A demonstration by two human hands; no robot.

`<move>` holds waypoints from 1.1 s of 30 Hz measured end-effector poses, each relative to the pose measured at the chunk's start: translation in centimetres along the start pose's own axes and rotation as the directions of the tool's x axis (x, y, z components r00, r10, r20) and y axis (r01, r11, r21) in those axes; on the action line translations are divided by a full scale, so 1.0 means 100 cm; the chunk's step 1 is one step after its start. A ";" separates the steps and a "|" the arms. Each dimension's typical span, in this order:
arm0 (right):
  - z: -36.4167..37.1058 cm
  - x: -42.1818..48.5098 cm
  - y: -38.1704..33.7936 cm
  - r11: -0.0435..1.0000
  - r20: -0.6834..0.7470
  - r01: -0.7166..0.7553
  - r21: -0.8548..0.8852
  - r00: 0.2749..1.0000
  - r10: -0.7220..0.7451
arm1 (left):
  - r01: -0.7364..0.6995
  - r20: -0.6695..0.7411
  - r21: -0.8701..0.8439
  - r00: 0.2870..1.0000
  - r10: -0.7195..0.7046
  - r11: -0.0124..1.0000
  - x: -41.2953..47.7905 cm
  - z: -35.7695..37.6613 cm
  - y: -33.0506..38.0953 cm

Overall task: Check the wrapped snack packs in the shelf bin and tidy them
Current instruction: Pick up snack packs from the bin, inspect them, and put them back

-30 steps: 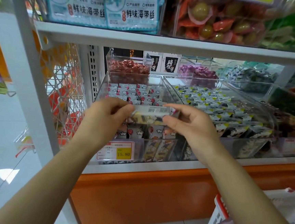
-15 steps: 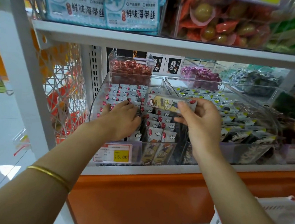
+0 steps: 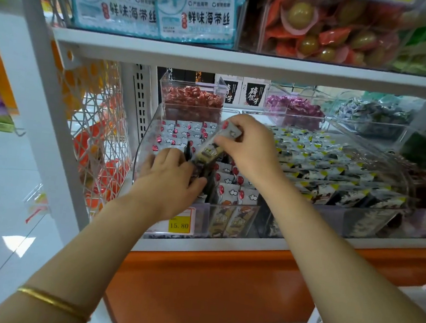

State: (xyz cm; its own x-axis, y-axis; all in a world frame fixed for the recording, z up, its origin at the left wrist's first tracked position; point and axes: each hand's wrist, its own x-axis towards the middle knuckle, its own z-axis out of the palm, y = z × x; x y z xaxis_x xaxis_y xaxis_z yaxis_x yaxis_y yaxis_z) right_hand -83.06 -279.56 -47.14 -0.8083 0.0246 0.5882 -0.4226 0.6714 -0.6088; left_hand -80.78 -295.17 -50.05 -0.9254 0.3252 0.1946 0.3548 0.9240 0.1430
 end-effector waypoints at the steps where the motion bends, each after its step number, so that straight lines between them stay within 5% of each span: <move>1: 0.006 0.005 0.000 0.998 0.079 0.015 -0.059 0.997 -0.010 | -0.004 -0.008 -0.003 1.000 0.004 1.000 -0.001 0.001 -0.001; 4: 0.024 0.016 -0.003 0.964 0.298 0.079 -0.252 0.955 0.000 | -0.016 -0.037 -0.023 0.999 0.015 1.000 -0.004 0.001 -0.003; 8: 0.033 0.021 -0.005 0.918 0.356 0.132 -0.374 0.934 0.011 | -0.028 -0.076 -0.001 0.997 0.027 1.000 -0.006 -0.002 -0.006; 13: 0.040 0.021 -0.005 0.812 0.580 0.288 -0.507 0.811 0.075 | -0.043 -0.114 0.094 0.992 0.054 0.995 -0.012 -0.007 -0.008; 20: 0.029 0.038 0.004 0.971 0.410 0.051 -0.232 0.911 0.050 | -0.005 -0.132 0.222 0.991 0.035 0.975 -0.016 -0.012 -0.010; 23: 0.029 0.048 0.009 0.959 0.341 0.079 -0.272 0.940 0.019 | 0.015 -0.127 0.233 0.992 0.016 0.972 -0.017 -0.013 -0.009; 29: 0.053 0.056 0.011 0.819 0.457 0.235 -0.524 0.889 0.037 | 0.017 -0.125 0.180 0.992 0.006 0.983 -0.017 -0.013 -0.006; 33: 0.057 0.059 0.009 0.855 0.463 0.179 -0.486 0.883 0.078 | 0.024 -0.152 0.136 0.988 -0.003 0.990 -0.016 -0.015 -0.006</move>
State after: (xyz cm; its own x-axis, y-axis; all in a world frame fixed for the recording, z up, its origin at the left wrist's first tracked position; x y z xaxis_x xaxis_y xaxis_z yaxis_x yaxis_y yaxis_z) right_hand -90.52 -283.00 -47.26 -0.9365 -0.2690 0.2248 -0.3072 0.9388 -0.1562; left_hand -79.35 -296.56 -49.04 -0.8955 0.2883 0.3392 0.3114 0.9502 0.0145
